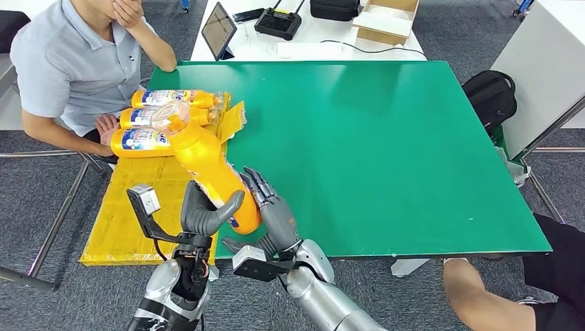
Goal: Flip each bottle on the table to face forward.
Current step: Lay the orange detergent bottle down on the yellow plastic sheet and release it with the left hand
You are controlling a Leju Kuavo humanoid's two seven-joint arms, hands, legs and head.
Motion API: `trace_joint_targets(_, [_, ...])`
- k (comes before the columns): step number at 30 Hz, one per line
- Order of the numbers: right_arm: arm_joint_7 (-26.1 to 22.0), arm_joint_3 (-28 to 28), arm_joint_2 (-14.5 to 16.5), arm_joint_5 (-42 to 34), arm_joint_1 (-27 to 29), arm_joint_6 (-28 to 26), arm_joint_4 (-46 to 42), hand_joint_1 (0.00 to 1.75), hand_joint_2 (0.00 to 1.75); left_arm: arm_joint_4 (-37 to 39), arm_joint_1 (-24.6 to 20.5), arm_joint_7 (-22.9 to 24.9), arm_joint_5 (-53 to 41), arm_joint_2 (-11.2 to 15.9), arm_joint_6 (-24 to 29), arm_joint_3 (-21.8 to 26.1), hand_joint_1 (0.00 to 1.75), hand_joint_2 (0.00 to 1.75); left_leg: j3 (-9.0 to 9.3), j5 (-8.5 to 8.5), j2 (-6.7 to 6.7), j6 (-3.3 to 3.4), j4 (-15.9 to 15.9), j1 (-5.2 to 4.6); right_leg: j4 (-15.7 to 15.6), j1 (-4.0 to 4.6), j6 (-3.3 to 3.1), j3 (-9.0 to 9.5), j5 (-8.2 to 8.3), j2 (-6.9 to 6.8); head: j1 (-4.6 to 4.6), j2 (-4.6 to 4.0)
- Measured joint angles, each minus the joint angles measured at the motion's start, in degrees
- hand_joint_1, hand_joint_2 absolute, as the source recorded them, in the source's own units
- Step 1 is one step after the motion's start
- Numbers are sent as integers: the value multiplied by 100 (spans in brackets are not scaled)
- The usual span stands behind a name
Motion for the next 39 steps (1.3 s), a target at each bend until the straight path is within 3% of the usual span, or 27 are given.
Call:
trace_joint_targets(3, [-1, 112, -61, -86, 99, -299, -216, 0, 0, 11, -66, -5, -182, 9, 210, 10, 175, 175, 0, 0, 0, 0, 0, 0, 0, 0, 0, 0, 0, 0, 1, 0])
trace_joint_targets(8, [-2, 302, -180, -37, 315, -796, -809, 0, 0, 220, -380, 21, -1531, 171, 1011, 51, 174, 175, 0, 1, -1, -1, 0, 1, 1, 1, 0, 0, 0, 0, 1, 0])
trace_joint_targets(18, [-2, 289, -337, -28, 572, -918, -1667, 0, 0, 727, -776, 222, -3292, 528, 1425, 198, 175, 175, -2, 2, -1, -2, 0, 0, 1, 0, 0, 0, 0, -1, 4, 0])
trace_joint_targets(26, [-2, 56, -404, -92, 801, -581, -2305, 0, 0, 2104, -1672, 516, -5134, 1063, 1337, 830, 175, 175, -1, 15, 3, -11, 0, 7, 7, 6, -2, -4, 2, 1, 3, 0])
trace_joint_targets(32, [-2, 117, -407, -299, 817, -442, -2397, 0, 0, 3488, -2421, 639, -6344, 1427, 1348, 847, 175, 175, -1, 17, 5, -10, 0, 6, 9, 5, -2, -5, 5, 3, 3, 0])
trace_joint_targets(39, [-2, 179, -408, -364, 824, -313, -2425, 0, 0, 4216, -2745, 770, -6969, 1656, 1377, 664, 175, 175, -4, 16, 1, -10, 0, 6, 8, 5, -2, -5, 4, 1, 3, 0])
